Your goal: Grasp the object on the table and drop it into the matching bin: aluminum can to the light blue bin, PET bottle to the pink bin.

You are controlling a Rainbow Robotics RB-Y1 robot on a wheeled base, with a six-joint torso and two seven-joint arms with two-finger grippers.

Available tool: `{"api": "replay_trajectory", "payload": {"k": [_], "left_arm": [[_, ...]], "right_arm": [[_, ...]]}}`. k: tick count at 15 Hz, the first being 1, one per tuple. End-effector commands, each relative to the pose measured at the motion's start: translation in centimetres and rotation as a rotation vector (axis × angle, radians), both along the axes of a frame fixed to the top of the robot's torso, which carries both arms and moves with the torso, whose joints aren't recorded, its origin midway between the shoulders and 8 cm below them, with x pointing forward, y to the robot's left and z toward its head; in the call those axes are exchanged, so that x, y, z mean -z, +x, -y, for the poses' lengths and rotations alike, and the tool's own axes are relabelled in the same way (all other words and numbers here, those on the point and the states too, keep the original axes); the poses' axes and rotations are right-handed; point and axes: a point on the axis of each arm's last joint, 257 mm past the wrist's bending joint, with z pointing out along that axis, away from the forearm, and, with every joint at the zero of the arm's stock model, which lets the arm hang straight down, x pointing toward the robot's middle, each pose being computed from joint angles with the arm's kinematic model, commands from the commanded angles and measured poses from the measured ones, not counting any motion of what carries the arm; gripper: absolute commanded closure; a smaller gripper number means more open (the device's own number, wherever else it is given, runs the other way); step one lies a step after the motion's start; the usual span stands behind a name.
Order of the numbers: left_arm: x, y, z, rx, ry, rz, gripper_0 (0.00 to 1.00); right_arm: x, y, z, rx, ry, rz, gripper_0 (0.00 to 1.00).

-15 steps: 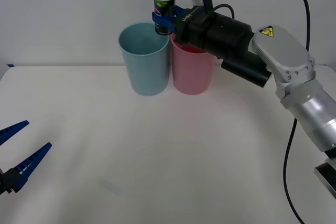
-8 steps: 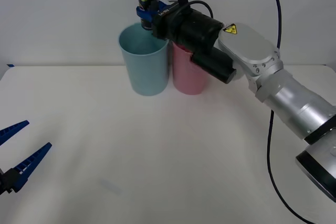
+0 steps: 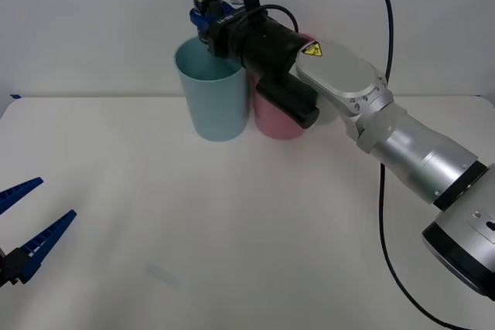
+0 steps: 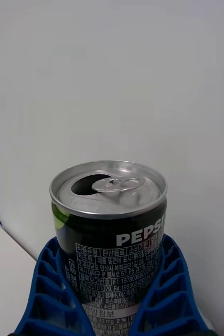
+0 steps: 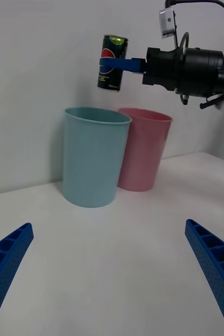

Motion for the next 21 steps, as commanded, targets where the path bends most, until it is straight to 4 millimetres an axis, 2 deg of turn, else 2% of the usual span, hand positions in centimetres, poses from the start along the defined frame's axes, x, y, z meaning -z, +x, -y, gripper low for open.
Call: {"api": "replay_trajectory", "payload": {"k": [1, 2, 10, 12, 15, 21], "left_arm": [[0.0, 0.0, 0.0, 0.000, 0.000, 0.000, 0.00], [0.0, 0.0, 0.0, 0.000, 0.000, 0.000, 0.00], [0.0, 0.0, 0.0, 0.000, 0.000, 0.000, 0.00], [0.0, 0.0, 0.0, 0.000, 0.000, 0.000, 0.00], [0.0, 0.0, 0.0, 0.000, 0.000, 0.000, 0.00], [0.0, 0.0, 0.0, 0.000, 0.000, 0.000, 0.00]], "right_arm": [[-0.1, 0.3, 0.3, 0.018, 0.003, 0.003, 0.04], [-0.1, 0.3, 0.2, 0.017, 0.004, 0.002, 0.00], [0.0, 0.3, 0.3, 0.018, 0.001, 0.003, 0.00], [0.5, -0.2, 1.1, 0.019, 0.010, 0.001, 0.00], [1.7, -1.9, 2.8, 0.006, 0.007, 0.015, 0.00], [3.6, -6.8, 7.2, -0.041, -0.026, 0.042, 0.00]]}}
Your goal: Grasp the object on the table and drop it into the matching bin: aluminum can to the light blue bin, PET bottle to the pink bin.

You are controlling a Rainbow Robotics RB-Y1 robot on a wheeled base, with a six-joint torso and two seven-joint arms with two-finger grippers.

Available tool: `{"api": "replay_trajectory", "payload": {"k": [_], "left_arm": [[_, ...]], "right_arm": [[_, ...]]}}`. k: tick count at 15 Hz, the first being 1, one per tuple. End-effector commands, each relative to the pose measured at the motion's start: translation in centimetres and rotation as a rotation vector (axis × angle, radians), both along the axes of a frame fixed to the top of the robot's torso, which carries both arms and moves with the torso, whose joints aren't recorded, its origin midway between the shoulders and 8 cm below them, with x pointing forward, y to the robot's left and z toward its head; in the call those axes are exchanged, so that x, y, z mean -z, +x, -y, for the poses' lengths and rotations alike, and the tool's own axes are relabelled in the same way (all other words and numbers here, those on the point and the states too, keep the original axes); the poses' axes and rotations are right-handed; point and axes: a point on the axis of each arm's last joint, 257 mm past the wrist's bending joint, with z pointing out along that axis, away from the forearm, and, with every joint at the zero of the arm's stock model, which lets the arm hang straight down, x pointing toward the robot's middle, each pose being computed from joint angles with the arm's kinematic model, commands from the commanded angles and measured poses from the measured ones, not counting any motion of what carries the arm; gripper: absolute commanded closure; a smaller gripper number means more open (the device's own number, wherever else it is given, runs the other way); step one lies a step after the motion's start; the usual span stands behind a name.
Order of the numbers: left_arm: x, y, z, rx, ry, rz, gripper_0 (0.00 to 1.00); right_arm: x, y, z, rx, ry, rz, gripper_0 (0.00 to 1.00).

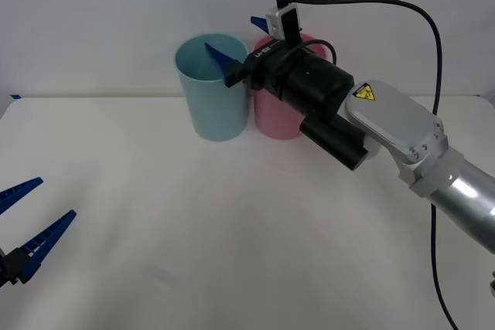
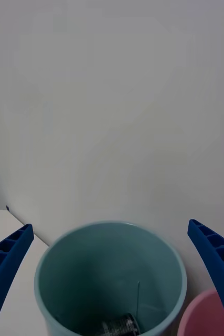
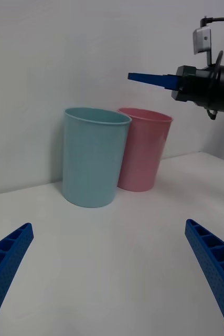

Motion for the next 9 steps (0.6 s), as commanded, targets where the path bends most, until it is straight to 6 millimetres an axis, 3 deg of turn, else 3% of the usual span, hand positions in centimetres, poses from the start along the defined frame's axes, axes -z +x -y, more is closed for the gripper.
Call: {"api": "replay_trajectory", "payload": {"k": [1, 9], "left_arm": [[0.0, 0.0, 0.0, 0.000, 0.000, 0.000, 0.00], [0.0, 0.0, 0.0, 0.000, 0.000, 0.000, 0.00]], "right_arm": [[1.2, -2.2, 2.2, -0.021, -0.022, 0.001, 0.00], [4.0, -8.5, 9.4, -0.067, -0.071, -0.006, 0.00]]}}
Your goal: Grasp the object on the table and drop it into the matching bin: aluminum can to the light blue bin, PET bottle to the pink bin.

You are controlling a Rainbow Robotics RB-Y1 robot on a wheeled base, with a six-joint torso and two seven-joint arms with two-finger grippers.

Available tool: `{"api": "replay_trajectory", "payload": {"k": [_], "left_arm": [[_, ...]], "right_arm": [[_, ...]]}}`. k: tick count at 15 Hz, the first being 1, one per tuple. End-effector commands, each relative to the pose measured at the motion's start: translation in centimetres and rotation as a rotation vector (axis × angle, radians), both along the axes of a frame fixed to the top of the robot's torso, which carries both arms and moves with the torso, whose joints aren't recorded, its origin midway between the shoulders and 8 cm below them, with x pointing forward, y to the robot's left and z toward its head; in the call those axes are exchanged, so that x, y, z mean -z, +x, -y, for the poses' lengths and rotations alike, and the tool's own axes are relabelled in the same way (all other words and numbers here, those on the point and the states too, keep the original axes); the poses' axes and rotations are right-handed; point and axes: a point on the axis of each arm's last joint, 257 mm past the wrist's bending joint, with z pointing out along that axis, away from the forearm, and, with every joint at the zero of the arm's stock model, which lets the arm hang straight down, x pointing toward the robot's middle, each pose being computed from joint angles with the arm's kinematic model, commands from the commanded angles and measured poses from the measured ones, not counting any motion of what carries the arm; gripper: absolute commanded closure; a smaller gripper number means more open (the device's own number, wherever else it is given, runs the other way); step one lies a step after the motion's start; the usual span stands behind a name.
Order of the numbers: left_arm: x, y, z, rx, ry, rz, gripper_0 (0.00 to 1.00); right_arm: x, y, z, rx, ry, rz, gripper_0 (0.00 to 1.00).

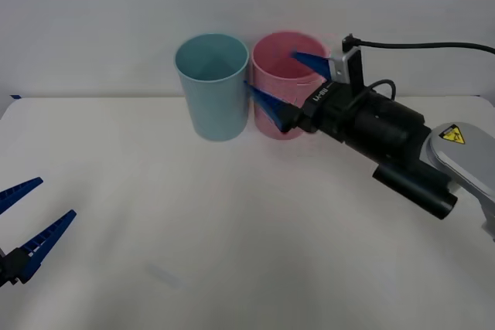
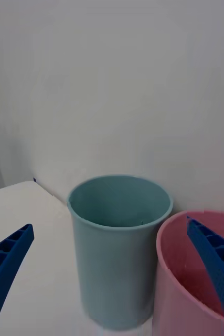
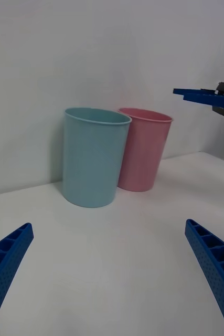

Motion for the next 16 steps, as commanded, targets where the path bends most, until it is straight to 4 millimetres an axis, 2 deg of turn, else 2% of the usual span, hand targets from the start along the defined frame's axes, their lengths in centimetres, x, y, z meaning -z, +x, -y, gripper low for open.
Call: {"api": "replay_trajectory", "payload": {"k": [1, 6, 8, 13, 16], "left_arm": [[0.0, 0.0, 0.0, 0.000, 0.000, 0.000, 0.00], [0.0, 0.0, 0.0, 0.000, 0.000, 0.000, 0.00], [0.0, 0.0, 0.0, 0.000, 0.000, 0.000, 0.00], [0.0, 0.0, 0.0, 0.000, 0.000, 0.000, 0.00], [0.0, 0.0, 0.0, 0.000, 0.000, 0.000, 0.00]], "right_arm": [[1.5, -1.6, 2.7, 0.005, -0.052, 0.030, 0.00], [5.3, -3.5, 8.2, 0.051, -0.128, 0.046, 0.00], [7.1, -4.0, 11.6, 0.119, -0.117, 0.008, 0.00], [9.5, -5.4, 18.3, 0.267, -0.075, -0.043, 0.00], [10.3, -6.9, 20.1, 0.283, -0.098, -0.032, 0.00]]}}
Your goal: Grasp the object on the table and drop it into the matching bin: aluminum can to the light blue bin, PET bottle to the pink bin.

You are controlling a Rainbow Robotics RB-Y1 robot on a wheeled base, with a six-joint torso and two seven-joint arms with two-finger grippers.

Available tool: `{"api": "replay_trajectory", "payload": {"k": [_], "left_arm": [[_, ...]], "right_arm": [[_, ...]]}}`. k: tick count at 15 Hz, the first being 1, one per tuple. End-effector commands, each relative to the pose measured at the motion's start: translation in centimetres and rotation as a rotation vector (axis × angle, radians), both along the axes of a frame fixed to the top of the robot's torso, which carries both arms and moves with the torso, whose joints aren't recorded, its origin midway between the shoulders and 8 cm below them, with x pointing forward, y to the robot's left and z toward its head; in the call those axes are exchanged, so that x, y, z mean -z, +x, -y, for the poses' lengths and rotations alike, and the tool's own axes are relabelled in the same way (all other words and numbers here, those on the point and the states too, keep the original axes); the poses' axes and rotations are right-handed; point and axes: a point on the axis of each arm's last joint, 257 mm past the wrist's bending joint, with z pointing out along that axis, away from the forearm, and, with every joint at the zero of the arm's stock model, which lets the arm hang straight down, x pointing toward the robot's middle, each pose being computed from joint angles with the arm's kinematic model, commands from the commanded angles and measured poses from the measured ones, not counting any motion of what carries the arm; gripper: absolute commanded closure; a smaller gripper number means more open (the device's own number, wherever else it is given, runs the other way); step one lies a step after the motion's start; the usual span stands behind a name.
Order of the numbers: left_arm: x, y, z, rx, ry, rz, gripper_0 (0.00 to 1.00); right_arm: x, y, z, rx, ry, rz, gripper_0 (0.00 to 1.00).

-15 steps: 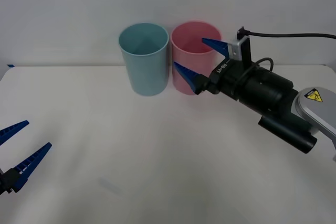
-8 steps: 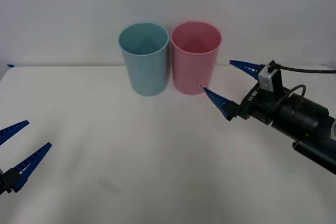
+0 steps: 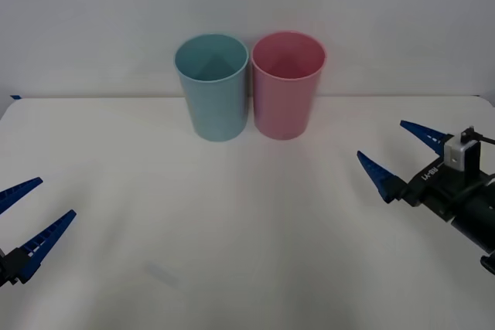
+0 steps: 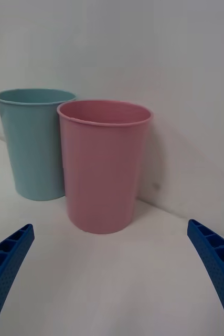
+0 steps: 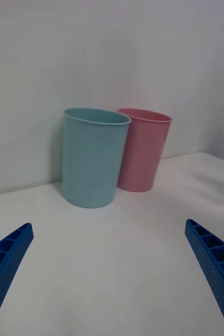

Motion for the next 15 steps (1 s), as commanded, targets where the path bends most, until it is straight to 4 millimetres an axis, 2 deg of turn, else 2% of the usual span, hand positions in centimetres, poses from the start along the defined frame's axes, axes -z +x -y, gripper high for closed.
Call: {"api": "replay_trajectory", "payload": {"k": [1, 8, 15], "left_arm": [[0.0, 0.0, 0.0, 0.000, 0.000, 0.000, 0.00], [0.0, 0.0, 0.0, 0.000, 0.000, 0.000, 0.00], [0.0, 0.0, 0.0, 0.000, 0.000, 0.000, 0.00]], "right_arm": [[0.9, -1.6, 1.6, 0.005, -0.027, 0.003, 0.00], [3.1, -6.6, 4.1, -0.009, 0.022, -0.056, 0.00], [3.8, -7.4, 4.5, -0.001, 0.038, -0.081, 0.00]]}}
